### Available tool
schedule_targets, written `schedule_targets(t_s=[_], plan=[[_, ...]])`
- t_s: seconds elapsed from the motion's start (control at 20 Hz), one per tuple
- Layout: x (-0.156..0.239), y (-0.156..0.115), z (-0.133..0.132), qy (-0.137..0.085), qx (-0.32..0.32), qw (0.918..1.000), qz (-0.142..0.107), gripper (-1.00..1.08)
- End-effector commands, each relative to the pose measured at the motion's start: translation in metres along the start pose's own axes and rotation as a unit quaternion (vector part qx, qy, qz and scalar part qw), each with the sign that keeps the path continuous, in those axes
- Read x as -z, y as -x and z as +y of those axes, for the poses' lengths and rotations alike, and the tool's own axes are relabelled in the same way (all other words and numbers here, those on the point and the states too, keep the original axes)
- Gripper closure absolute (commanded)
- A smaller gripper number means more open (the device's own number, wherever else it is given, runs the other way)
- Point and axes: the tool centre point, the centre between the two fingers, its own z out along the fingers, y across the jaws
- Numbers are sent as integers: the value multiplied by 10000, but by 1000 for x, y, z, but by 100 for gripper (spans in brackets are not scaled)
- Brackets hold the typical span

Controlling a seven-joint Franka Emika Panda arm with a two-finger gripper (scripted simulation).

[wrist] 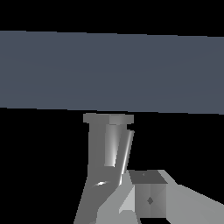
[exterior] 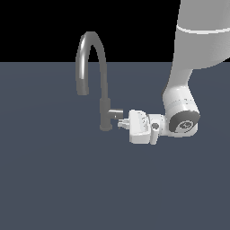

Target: Turn on the faucet by rotating a designated handle.

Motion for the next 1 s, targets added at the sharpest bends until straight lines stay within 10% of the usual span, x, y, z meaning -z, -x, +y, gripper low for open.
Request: schedule_targets(t_s=[0.0,0.95], plan=[[2,24,-23,62,404,9974,600,108],[-2,-32,-34,-248,-109,9996,60,108]])
